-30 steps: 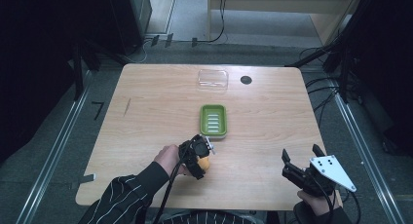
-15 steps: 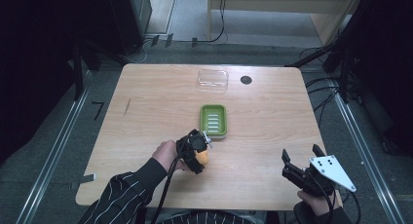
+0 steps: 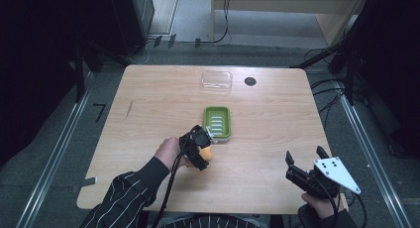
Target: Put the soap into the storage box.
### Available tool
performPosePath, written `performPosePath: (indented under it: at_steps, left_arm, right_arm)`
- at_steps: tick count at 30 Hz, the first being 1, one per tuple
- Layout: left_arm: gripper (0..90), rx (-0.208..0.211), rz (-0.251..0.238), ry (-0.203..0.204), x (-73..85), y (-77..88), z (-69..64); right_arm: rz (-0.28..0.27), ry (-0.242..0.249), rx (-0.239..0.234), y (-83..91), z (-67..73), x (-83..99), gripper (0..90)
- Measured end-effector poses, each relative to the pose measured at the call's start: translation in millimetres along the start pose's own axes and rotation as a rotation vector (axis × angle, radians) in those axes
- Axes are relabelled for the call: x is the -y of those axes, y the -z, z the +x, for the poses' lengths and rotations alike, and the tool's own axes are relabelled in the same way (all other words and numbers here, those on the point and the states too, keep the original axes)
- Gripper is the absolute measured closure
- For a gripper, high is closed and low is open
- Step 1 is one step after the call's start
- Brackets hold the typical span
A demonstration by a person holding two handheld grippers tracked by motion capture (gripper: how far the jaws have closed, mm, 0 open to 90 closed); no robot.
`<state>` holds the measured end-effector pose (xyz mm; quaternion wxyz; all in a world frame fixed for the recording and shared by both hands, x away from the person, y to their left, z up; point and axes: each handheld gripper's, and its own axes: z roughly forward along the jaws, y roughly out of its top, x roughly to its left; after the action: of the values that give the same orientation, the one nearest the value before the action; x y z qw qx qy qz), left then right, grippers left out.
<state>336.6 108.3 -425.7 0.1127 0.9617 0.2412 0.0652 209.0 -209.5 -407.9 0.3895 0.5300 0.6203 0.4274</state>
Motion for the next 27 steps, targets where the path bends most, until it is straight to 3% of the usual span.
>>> performPosePath:
  at_steps: [12,27]
  left_arm:
    - [27.4,0.003,-0.005,0.002,-7.9,-1.0,5.4]
    - [27.5,-0.008,-0.042,0.009,-11.3,10.0,15.5]
  right_arm:
    - [-0.002,0.000,-0.008,-2.0,0.7,-0.5,13.7]
    - [-0.005,0.003,0.002,1.3,0.2,0.1,13.7]
